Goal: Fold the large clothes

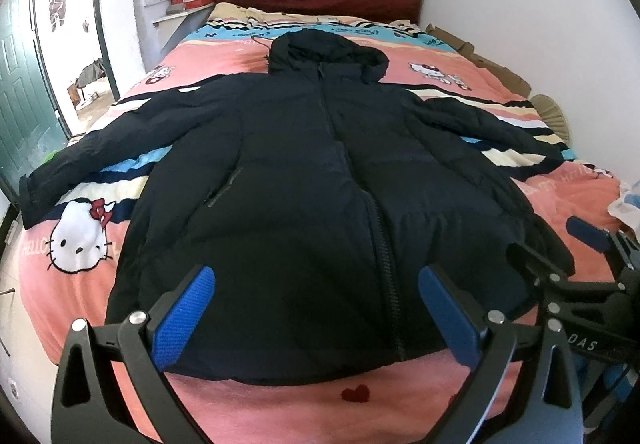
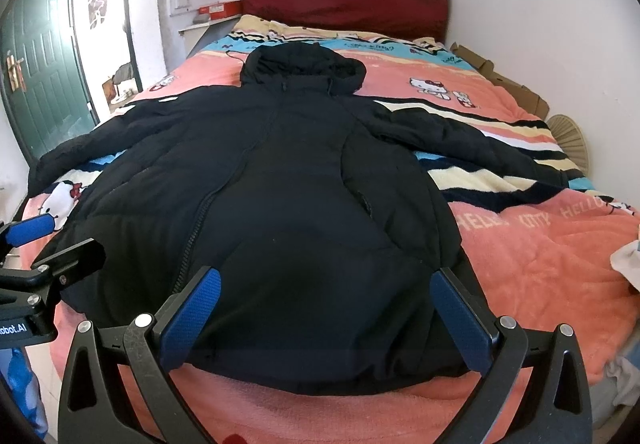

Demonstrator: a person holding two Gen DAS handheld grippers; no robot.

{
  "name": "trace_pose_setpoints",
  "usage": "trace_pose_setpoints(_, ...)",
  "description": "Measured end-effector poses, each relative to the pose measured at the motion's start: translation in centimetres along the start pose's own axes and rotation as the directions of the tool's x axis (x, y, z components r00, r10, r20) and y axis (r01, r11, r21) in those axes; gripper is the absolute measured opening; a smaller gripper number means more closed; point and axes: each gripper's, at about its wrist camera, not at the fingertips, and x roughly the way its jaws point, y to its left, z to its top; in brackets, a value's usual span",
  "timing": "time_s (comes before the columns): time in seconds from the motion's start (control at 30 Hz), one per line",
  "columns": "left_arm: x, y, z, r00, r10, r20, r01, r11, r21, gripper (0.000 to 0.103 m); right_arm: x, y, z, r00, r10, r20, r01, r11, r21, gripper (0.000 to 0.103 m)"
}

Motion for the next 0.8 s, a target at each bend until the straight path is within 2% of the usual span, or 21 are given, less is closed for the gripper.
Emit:
trace_pose_setpoints(0.63, 0.0, 1.1, 0.2, 1.0, -0.01, 0.024, 0.011, 1.0, -0.029, 0.103, 0.1, 0.7, 0.2, 0.999, -0.032, -0.016, 0.032, 0.999, -0.016, 0.103)
trace_pose_setpoints(0.8, -0.5, 1.5, 0.4, 0.997, -0.035, 0.062, 0.038, 0.999, -0.039, 0.103, -0.1, 0.6, 0.5, 0.999, -0.041, -0.013, 0.041, 0.999, -0.019, 0.103)
